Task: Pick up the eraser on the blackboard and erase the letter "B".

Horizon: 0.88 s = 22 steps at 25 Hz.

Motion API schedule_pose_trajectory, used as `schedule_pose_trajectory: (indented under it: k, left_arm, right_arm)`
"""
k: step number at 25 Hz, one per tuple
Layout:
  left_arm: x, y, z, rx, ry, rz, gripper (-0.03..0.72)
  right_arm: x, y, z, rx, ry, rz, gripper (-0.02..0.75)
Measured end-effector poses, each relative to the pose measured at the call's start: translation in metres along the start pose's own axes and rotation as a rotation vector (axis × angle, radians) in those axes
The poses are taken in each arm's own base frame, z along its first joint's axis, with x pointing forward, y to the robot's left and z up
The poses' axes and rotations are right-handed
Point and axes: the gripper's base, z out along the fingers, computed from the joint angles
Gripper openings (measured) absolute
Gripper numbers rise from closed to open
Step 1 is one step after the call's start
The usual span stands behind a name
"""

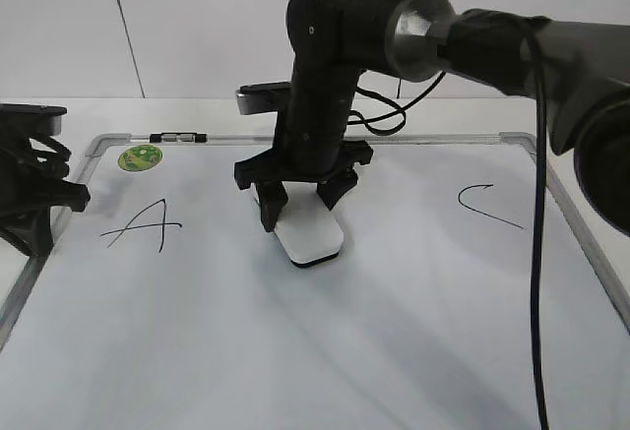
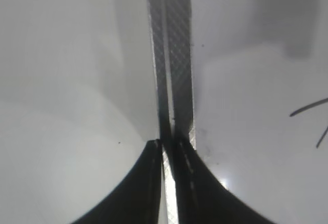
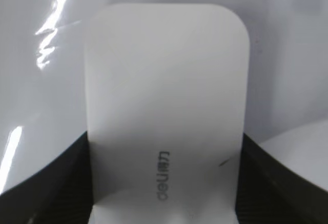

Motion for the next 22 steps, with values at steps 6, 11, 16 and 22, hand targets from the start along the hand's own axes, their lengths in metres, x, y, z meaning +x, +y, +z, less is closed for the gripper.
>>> schedule_pose_trajectory:
  k: [6, 11, 16, 22]
  left_arm:
    - [0.000, 0.000, 0.000, 0.000, 0.000, 0.000, 0.049]
    - [0.000, 0.000, 0.000, 0.000, 0.000, 0.000, 0.049]
    - [0.000, 0.000, 0.000, 0.000, 0.000, 0.000, 0.049]
    - [0.001, 0.000, 0.000, -0.002, 0.006, 0.001, 0.049]
  right_arm:
    - [-0.005, -0.050, -0.006, 0.027, -0.014, 0.098, 0.531]
    - [-0.003, -0.113, -0.014, 0.074, -0.028, 0.210, 0.531]
    - [-0.003, -0.117, -0.015, 0.075, -0.031, 0.221, 0.531]
    - [-0.005, -0.081, -0.010, 0.078, -0.027, 0.135, 0.531]
